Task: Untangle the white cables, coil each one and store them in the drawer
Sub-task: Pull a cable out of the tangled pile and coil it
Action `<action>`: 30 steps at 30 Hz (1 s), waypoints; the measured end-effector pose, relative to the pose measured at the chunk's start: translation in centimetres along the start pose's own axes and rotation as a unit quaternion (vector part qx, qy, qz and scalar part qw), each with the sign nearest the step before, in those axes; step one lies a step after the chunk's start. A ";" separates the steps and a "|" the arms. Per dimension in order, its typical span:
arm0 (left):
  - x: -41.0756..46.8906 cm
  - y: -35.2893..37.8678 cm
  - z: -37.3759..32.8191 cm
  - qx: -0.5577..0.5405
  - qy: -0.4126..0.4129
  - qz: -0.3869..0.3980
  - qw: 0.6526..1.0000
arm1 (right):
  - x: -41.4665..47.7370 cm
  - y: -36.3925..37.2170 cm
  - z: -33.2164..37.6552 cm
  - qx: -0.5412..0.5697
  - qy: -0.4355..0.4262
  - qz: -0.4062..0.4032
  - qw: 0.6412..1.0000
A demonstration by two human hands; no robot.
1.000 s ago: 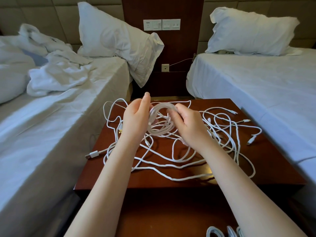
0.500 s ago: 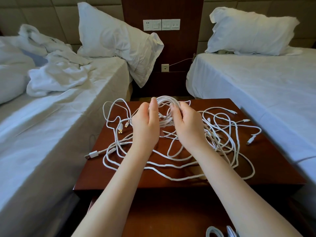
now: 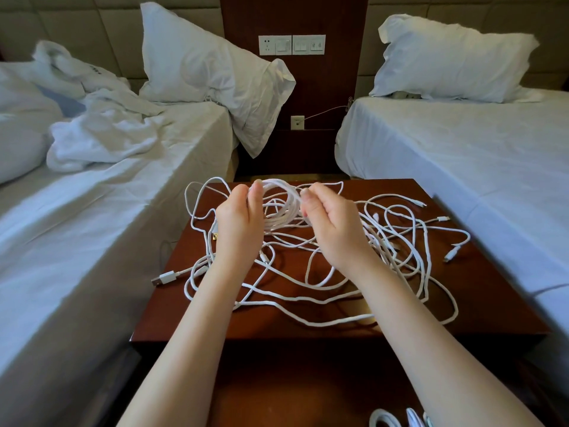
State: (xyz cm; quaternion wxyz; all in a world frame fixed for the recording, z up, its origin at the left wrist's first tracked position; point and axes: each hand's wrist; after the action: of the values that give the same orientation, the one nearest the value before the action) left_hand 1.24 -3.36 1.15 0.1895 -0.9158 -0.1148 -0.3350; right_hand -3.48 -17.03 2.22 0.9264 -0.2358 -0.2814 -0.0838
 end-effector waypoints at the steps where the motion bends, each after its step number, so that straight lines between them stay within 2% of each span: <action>1: 0.2 -0.2 0.3 0.001 -0.006 -0.014 1.000 | 0.0 0.0 -0.1 0.004 0.016 0.043 0.999; 4: 0.6 -0.7 0.9 -0.016 -0.024 -0.050 0.998 | -0.2 0.4 -0.6 -0.015 0.061 0.155 0.986; 11: 0.7 -0.8 -0.2 -0.035 -0.037 -0.058 0.997 | -0.1 0.0 -1.3 0.053 0.120 0.202 0.971; 14: 0.6 -0.6 -0.8 -0.042 -0.030 -0.076 0.996 | -0.1 -0.2 -1.2 0.087 0.139 0.217 0.962; 19: 0.6 -0.6 -0.9 -0.028 -0.026 -0.105 0.994 | -0.1 -0.8 -0.3 0.068 0.118 0.231 0.963; 23: 0.6 -0.5 -1.1 -0.034 -0.021 -0.093 0.995 | 0.0 -1.0 -0.5 0.067 0.136 0.235 0.960; 26: 0.7 -0.7 -1.9 -0.045 -0.009 -0.096 0.994 | 0.1 -1.3 -1.1 0.079 0.183 0.225 0.954; 28: 1.0 -1.2 -2.3 -0.083 -0.015 -0.098 0.992 | 0.1 -1.5 -1.6 0.092 0.194 0.214 0.953; 30: 1.2 -1.7 -2.6 -0.117 -0.022 -0.067 0.991 | 0.1 -1.6 -2.0 0.096 0.195 0.202 0.955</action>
State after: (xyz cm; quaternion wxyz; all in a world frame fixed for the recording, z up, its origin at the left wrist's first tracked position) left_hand 0.03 -2.81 4.21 0.0560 -0.9289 -0.1404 -0.3381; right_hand -2.88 -19.39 1.47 0.9791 -0.1767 -0.0489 0.0883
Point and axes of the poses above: each hand's wrist, its own x-axis towards the middle knuckle, its own y-axis out of the palm, z = x × y, and after that the axes turned 4 degrees about y, right-handed
